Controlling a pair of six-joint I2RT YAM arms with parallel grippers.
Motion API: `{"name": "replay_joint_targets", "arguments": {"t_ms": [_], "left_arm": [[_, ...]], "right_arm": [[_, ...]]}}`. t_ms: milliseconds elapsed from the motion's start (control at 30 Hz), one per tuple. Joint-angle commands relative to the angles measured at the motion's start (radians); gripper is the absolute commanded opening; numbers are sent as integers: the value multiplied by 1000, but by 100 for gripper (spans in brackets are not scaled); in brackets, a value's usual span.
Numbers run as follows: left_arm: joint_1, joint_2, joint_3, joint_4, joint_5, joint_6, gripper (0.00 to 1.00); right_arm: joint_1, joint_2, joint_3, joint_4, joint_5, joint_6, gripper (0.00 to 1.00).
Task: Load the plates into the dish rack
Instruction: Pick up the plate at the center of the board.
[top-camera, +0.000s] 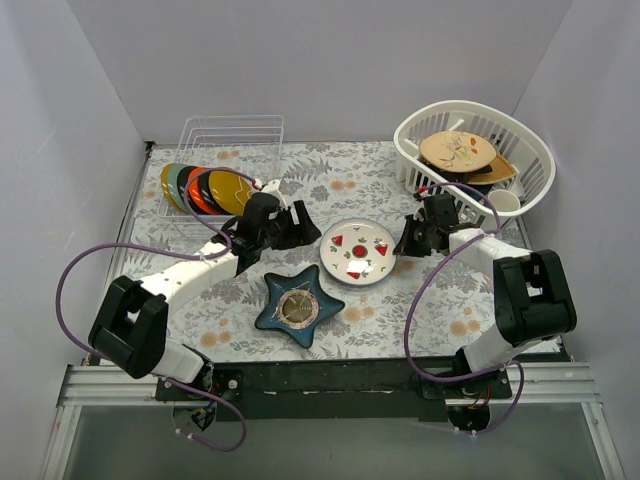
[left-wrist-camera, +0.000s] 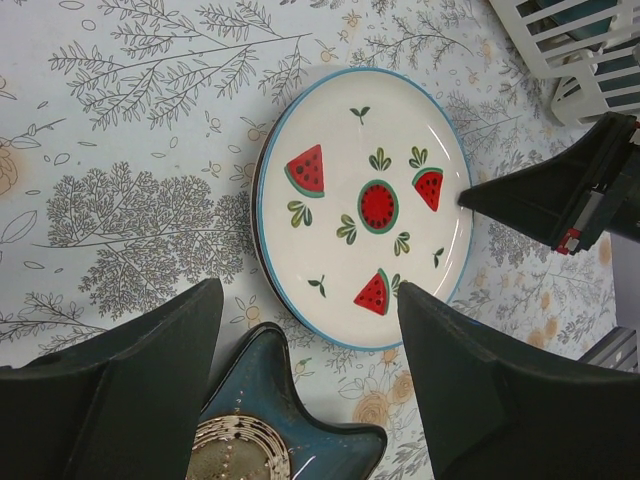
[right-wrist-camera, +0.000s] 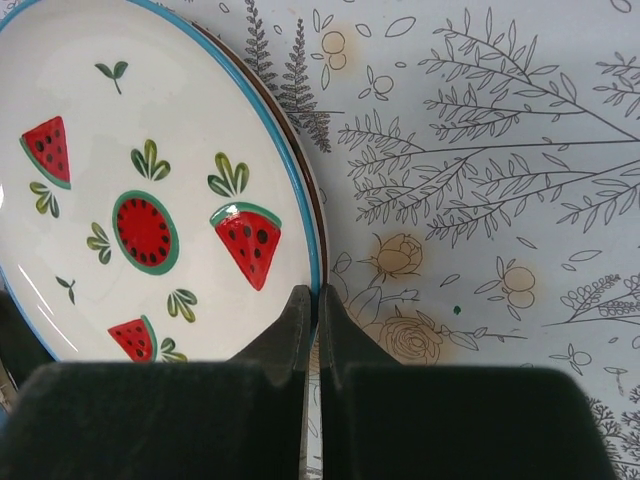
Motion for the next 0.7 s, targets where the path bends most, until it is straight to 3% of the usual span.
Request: {"name": "replay_joint_targets", "arguments": {"t_ms": [0,500,667], "left_arm": [[-7,-38,-14,28,-15,-8,70],[-7,6,-35,60,21,-20,70],[-9,60,-44,167,87,-43,70]], "right_arm": [[0,-66,51,-55,16,-28,1],[0,-168,122,-132,33,-12,1],[0,-205,78,-77,-5,7,1]]}}
